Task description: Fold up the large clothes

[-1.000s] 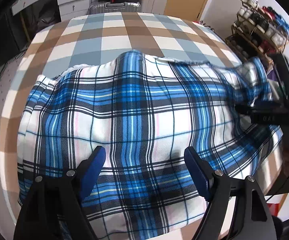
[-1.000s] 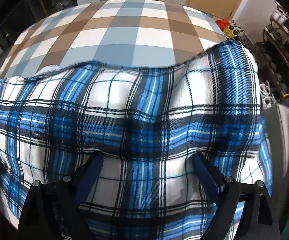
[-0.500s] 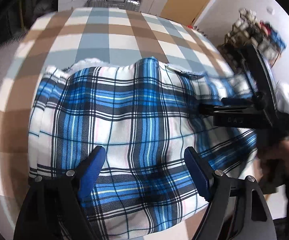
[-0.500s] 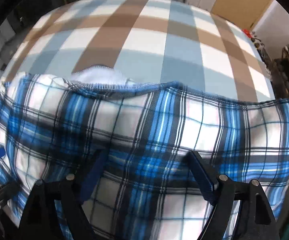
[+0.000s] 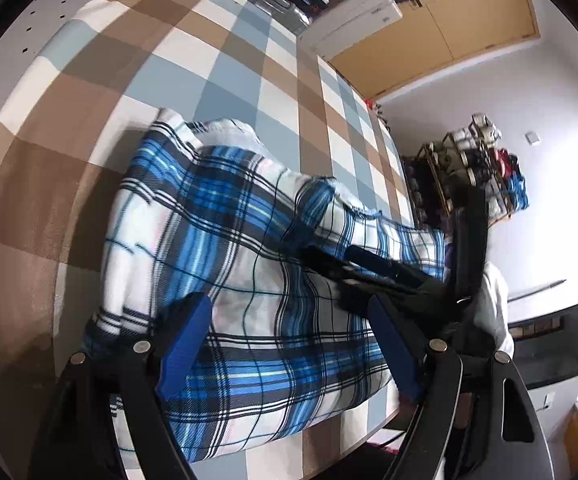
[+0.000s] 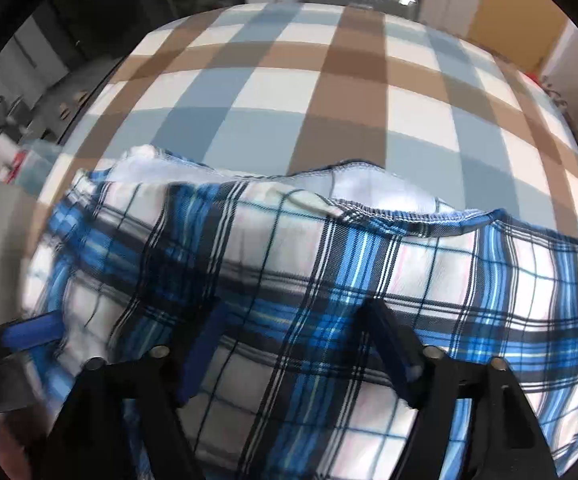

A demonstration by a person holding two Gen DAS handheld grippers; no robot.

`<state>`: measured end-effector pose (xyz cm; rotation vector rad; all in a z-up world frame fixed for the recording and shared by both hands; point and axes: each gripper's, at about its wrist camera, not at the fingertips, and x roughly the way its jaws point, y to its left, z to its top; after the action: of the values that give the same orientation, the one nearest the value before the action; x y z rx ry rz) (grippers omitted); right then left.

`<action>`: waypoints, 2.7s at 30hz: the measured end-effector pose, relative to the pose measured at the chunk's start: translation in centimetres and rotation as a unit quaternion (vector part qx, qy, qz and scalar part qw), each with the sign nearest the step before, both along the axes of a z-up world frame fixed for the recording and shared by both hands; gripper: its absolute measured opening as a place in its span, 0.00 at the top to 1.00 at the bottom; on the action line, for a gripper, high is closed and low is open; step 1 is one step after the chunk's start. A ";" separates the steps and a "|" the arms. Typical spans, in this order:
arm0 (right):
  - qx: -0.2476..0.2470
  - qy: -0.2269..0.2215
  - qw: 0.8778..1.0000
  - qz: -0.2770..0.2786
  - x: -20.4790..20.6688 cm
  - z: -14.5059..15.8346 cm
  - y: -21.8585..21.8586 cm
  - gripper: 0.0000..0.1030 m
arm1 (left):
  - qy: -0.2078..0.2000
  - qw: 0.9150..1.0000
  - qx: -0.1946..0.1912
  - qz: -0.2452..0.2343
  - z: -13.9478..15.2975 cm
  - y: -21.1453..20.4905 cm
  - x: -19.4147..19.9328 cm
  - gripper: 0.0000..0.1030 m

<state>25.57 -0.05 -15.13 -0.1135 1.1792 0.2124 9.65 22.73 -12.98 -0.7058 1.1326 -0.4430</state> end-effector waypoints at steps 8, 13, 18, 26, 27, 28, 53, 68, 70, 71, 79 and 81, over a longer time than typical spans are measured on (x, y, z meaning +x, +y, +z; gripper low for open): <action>0.081 -0.020 0.996 -0.006 -0.2 3.7 0.0 0.32 | 0.006 1.000 0.013 0.026 0.4 1.5 -0.1 0.25; 0.035 0.009 0.999 0.006 2.0 0.7 3.9 0.34 | -0.011 0.998 0.010 0.060 0.8 3.1 -0.3 0.25; 0.029 -0.024 0.999 0.014 1.1 0.9 4.2 0.35 | -0.005 0.998 0.004 0.066 0.5 3.8 0.0 0.25; 0.144 -0.086 0.985 0.039 -8.3 5.2 -2.8 0.36 | -0.042 0.999 0.010 0.024 1.8 1.1 0.1 0.25; 0.139 -0.089 0.985 0.049 -9.7 5.0 -2.7 0.37 | -0.043 0.999 0.011 0.018 1.7 0.7 0.1 0.25; 0.136 -0.088 0.985 0.056 -10.8 4.6 -2.5 0.41 | -0.042 0.999 0.009 0.008 1.5 0.3 0.2 0.25; 0.165 -0.099 0.974 -0.117 -11.3 0.7 -17.1 0.65 | 0.001 0.968 0.208 -0.142 -2.6 -5.8 -3.6 0.32; 0.053 -0.153 0.978 -0.134 -6.9 5.2 -21.4 0.75 | -0.097 0.980 0.166 -0.050 2.6 -5.8 -2.9 0.32; 0.005 -0.126 0.982 -0.141 -4.0 4.1 -22.7 0.75 | -0.073 0.982 0.169 -0.035 1.6 -6.2 -1.7 0.32; -0.006 -0.110 0.984 -0.142 -2.8 3.3 -23.4 0.78 | -0.057 0.983 0.170 -0.029 0.9 -6.4 -1.1 0.32; -0.094 -0.036 0.988 -0.120 0.2 -0.5 -22.7 0.79 | -0.044 0.970 0.237 -0.045 -0.2 -8.9 -0.3 0.32; -0.106 -0.017 0.988 -0.110 0.4 0.2 -22.3 0.78 | -0.049 0.964 0.255 -0.051 -0.2 -9.3 -0.8 0.32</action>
<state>26.01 -22.38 -14.90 -0.1712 1.1675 -0.1089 8.82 13.41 -13.14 -0.1726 1.1301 -0.2507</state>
